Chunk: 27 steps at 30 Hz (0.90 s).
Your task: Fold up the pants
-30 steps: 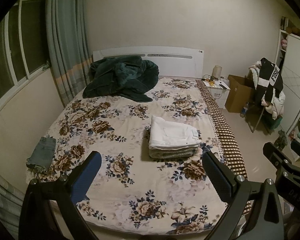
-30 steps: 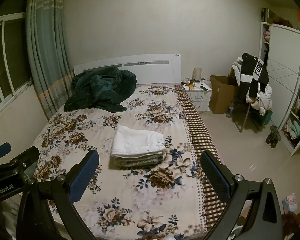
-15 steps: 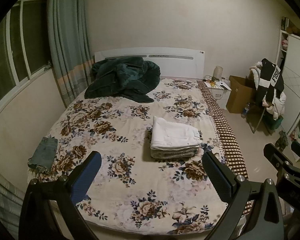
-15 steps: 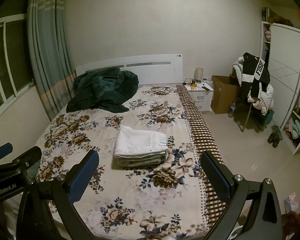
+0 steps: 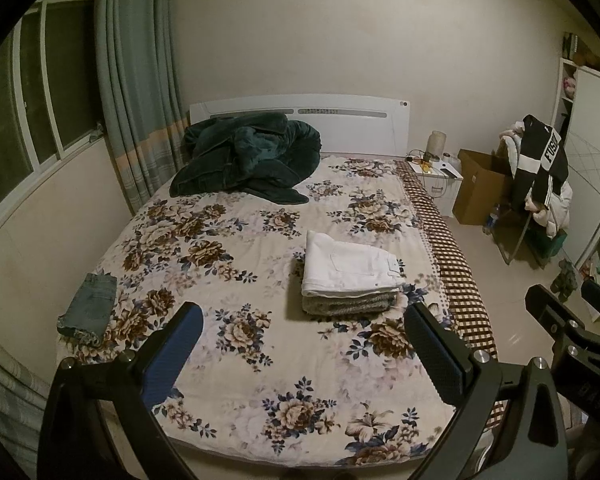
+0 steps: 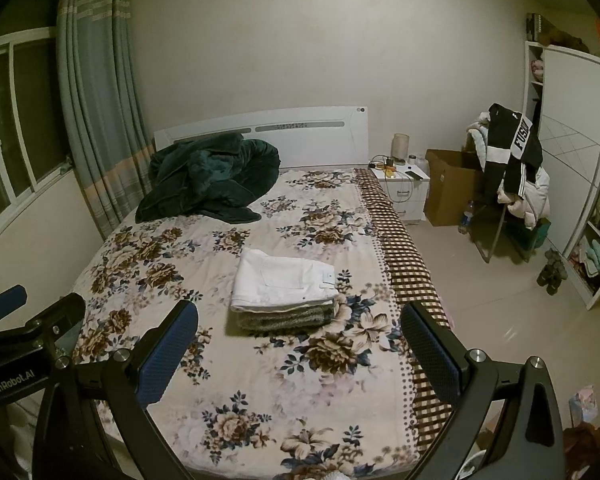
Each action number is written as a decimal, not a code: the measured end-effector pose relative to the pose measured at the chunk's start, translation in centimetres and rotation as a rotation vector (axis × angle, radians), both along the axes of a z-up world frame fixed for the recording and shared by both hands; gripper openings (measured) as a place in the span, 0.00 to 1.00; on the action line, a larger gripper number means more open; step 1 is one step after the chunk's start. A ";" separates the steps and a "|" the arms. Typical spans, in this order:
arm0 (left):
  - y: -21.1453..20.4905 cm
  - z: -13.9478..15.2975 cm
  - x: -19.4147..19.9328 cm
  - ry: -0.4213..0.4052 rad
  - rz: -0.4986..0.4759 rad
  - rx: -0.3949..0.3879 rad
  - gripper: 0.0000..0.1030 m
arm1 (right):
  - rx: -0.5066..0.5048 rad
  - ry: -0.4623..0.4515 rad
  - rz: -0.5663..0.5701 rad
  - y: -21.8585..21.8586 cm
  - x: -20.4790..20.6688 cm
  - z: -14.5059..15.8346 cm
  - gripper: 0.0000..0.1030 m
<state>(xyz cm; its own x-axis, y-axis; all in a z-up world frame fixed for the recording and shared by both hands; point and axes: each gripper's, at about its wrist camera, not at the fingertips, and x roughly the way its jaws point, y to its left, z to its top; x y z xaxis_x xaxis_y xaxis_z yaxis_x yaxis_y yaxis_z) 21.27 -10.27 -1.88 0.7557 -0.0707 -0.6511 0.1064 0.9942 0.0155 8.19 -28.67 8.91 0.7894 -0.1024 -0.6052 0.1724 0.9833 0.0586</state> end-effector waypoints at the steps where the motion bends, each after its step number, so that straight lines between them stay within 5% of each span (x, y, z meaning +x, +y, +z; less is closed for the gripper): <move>1: 0.0 0.0 0.0 -0.001 0.000 0.000 1.00 | 0.001 0.000 0.001 0.1 0.0 0.0 1.00; 27: 0.7 0.1 -0.4 -0.014 0.008 0.009 1.00 | 0.004 -0.001 0.005 0.5 0.3 0.2 1.00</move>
<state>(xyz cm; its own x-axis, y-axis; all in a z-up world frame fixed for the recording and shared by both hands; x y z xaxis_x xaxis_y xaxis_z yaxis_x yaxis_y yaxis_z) 20.91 -9.58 -1.76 0.7651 -0.0587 -0.6412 0.0984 0.9948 0.0263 8.52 -28.19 9.08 0.7908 -0.0959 -0.6045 0.1676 0.9838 0.0632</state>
